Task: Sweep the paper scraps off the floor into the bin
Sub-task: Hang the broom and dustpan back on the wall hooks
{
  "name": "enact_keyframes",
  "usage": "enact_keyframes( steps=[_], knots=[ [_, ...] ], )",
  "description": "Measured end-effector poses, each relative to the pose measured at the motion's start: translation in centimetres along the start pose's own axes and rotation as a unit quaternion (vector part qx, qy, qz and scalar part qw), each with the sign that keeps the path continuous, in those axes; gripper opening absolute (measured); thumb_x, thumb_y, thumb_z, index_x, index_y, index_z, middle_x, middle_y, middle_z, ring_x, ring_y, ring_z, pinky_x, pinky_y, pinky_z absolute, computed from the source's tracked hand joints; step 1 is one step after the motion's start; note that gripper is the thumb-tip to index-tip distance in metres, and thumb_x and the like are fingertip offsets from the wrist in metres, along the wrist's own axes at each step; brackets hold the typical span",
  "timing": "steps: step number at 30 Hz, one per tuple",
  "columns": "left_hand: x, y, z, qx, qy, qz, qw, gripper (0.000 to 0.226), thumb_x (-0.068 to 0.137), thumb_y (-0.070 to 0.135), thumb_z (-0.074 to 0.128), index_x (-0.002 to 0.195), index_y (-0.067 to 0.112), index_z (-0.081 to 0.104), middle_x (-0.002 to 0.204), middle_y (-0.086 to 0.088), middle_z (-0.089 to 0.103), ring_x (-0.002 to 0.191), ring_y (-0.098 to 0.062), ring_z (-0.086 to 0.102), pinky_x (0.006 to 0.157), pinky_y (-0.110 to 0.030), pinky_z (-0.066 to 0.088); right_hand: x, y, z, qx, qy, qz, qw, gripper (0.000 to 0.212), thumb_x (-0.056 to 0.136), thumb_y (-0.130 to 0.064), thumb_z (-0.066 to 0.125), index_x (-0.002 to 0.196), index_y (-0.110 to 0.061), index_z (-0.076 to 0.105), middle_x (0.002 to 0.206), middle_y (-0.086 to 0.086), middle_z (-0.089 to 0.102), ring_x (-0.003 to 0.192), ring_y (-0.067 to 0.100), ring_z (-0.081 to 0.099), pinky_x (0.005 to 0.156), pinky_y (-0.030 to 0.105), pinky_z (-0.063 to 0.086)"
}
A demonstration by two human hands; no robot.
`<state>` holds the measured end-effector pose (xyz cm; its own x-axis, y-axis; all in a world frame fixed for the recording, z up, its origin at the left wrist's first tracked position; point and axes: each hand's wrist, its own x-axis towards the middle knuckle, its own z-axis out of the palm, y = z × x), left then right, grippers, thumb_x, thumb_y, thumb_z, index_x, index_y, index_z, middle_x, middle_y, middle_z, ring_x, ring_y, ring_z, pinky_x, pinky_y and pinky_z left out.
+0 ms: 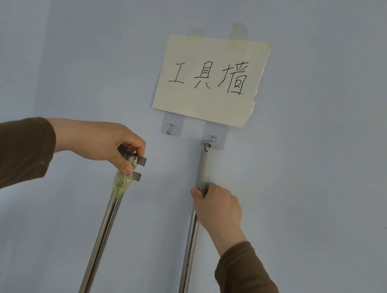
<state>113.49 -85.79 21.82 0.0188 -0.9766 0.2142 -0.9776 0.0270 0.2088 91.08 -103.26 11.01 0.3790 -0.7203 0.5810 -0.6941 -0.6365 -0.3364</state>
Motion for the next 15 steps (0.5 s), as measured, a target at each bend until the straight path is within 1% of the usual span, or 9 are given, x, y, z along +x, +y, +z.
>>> enact_keyframes(
  steps=[3, 5, 7, 10, 13, 15],
  knots=[
    [0.1, -0.1, 0.0, 0.004, 0.007, 0.001, 1.0, 0.012, 0.083, 0.035, 0.078, 0.085, 0.036, 0.066, 0.081, 0.004, 0.065, 0.072, -0.015, 0.055, 0.069, -0.034, 0.043, 0.0, -0.1, 0.0, -0.01, 0.001, 0.001, 1.0, 0.042, 0.097, -0.055, 0.045, 0.075, -0.02, 0.053, 0.07, -0.005, 0.056, 0.07, 0.019, 0.057, 0.059, 0.027, 0.039],
    [0.1, 0.0, 0.0, 0.003, 0.011, 0.003, 1.0, 0.012, 0.083, 0.034, 0.078, 0.085, 0.035, 0.066, 0.082, 0.004, 0.065, 0.071, -0.012, 0.054, 0.069, -0.033, 0.042, -0.4, -0.1, 0.4, -0.004, 0.009, -0.001, 1.0, 0.042, 0.098, -0.057, 0.043, 0.083, -0.021, 0.059, 0.076, -0.004, 0.062, 0.072, 0.019, 0.059, 0.06, 0.028, 0.042],
    [0.1, 0.1, 0.0, 0.004, 0.012, 0.006, 1.0, 0.012, 0.084, 0.033, 0.078, 0.086, 0.034, 0.066, 0.082, 0.003, 0.065, 0.072, -0.015, 0.054, 0.069, -0.033, 0.042, -1.0, 0.0, 0.8, 0.0, 0.015, -0.003, 1.0, 0.043, 0.099, -0.058, 0.04, 0.088, -0.021, 0.059, 0.078, -0.004, 0.064, 0.073, 0.019, 0.059, 0.061, 0.028, 0.043],
    [0.1, 0.1, 0.1, 0.01, 0.014, 0.008, 1.0, 0.012, 0.084, 0.033, 0.077, 0.087, 0.035, 0.066, 0.084, 0.003, 0.065, 0.08, -0.026, 0.058, 0.07, -0.034, 0.043, -1.4, 0.2, 0.6, -0.026, 0.02, -0.004, 0.999, 0.05, 0.097, -0.064, 0.038, 0.078, -0.021, 0.055, 0.07, -0.005, 0.058, 0.067, 0.018, 0.055, 0.055, 0.027, 0.037],
    [0.0, 0.4, -0.2, 0.022, 0.021, 0.01, 0.999, 0.012, 0.085, 0.033, 0.076, 0.088, 0.036, 0.065, 0.085, 0.005, 0.065, 0.082, -0.024, 0.059, 0.072, -0.036, 0.045, -1.4, 0.4, 0.1, -0.081, 0.018, 0.002, 0.997, 0.062, 0.091, -0.073, 0.038, 0.065, -0.019, 0.052, 0.06, -0.005, 0.052, 0.054, 0.015, 0.049, 0.046, 0.025, 0.03],
    [0.0, 0.5, -0.3, 0.037, 0.032, 0.006, 0.999, 0.011, 0.086, 0.035, 0.075, 0.089, 0.038, 0.065, 0.087, 0.007, 0.065, 0.084, -0.021, 0.06, 0.077, -0.041, 0.05, -1.7, 0.1, -0.1, -0.087, 0.024, -0.003, 0.996, 0.063, 0.087, -0.076, 0.042, 0.059, -0.02, 0.049, 0.055, -0.006, 0.048, 0.048, 0.012, 0.044, 0.045, 0.025, 0.028]
  ],
)
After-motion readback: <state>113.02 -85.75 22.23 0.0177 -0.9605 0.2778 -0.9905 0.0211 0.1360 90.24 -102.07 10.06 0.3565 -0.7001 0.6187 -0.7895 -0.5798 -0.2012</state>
